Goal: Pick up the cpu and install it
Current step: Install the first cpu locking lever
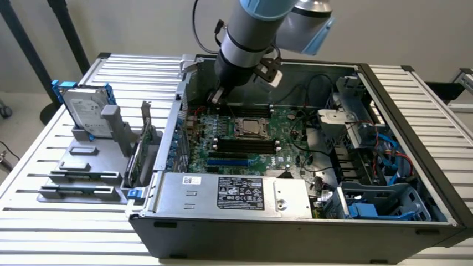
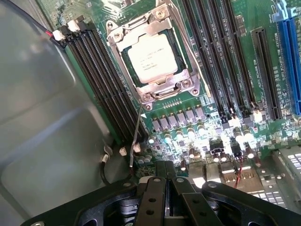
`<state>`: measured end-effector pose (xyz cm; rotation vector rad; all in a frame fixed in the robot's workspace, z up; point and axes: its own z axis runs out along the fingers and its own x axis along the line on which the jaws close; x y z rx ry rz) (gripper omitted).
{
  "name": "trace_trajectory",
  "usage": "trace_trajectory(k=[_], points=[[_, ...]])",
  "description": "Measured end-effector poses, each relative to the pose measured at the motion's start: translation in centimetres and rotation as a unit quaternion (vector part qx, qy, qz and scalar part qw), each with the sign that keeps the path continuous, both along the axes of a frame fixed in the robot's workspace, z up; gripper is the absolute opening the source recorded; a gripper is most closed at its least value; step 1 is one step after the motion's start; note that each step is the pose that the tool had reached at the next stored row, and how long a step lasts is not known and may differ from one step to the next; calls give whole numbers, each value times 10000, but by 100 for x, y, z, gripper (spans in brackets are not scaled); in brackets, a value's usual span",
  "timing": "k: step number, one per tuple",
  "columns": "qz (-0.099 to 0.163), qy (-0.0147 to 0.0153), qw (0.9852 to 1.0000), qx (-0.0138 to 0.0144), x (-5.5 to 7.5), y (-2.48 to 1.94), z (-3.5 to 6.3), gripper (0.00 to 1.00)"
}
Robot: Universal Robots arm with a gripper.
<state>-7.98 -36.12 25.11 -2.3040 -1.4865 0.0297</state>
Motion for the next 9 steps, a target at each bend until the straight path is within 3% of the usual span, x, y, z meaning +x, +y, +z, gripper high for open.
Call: trace_trajectory(k=[7,9], points=[[-135,0,9999,-1,-115,44,-71,11],[-239,1,9997,14,-117,44,-90,11]])
